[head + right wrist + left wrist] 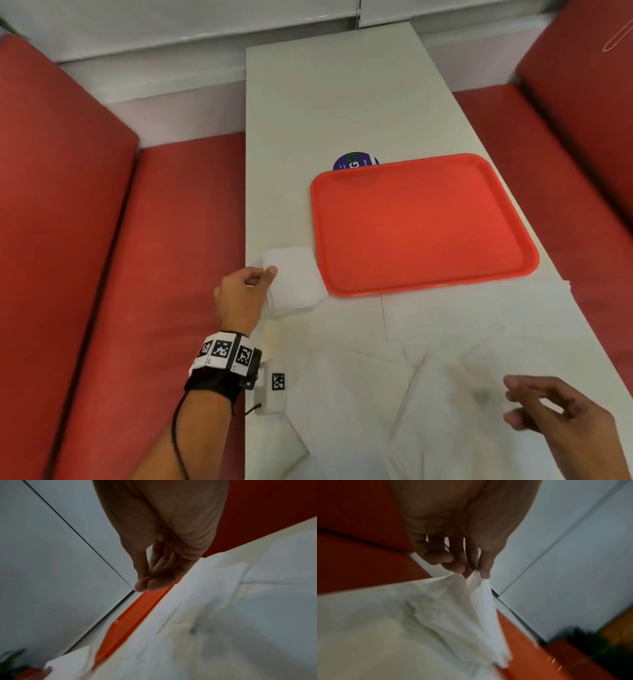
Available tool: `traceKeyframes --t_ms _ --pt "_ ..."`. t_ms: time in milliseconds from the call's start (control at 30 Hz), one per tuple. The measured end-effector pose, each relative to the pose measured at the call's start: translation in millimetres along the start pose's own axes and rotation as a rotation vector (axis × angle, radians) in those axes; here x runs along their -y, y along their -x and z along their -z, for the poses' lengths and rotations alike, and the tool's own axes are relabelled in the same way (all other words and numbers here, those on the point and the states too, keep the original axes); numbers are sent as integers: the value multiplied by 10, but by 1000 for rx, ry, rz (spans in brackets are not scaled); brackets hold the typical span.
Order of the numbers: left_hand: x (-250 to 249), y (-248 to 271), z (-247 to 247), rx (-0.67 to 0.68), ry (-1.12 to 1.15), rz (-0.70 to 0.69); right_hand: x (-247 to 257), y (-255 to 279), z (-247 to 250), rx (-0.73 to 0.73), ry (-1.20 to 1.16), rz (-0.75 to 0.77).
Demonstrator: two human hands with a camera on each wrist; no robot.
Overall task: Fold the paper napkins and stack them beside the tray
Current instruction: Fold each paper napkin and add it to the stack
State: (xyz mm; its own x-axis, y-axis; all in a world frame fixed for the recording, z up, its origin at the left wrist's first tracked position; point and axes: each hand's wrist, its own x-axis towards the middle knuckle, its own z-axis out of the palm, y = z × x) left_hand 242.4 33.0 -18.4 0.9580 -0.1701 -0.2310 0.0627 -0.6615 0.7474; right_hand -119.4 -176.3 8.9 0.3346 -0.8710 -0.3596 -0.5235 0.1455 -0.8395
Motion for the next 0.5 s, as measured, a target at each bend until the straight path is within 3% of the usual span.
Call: traceKeyframes --t_ms 167,267,400,500 --pt "45 43 -27 -132 -250 -99 -308 -201 265 -130 150 35" --pt "-29 158 28 -171 -342 -52 -480 -435 410 -182 374 120" --pt "-244 597 55 -73 -387 -76 -866 -773 506 -157 771 185" --pt "-297 1084 -94 55 -386 -137 -1004 -812 518 -110 842 277"
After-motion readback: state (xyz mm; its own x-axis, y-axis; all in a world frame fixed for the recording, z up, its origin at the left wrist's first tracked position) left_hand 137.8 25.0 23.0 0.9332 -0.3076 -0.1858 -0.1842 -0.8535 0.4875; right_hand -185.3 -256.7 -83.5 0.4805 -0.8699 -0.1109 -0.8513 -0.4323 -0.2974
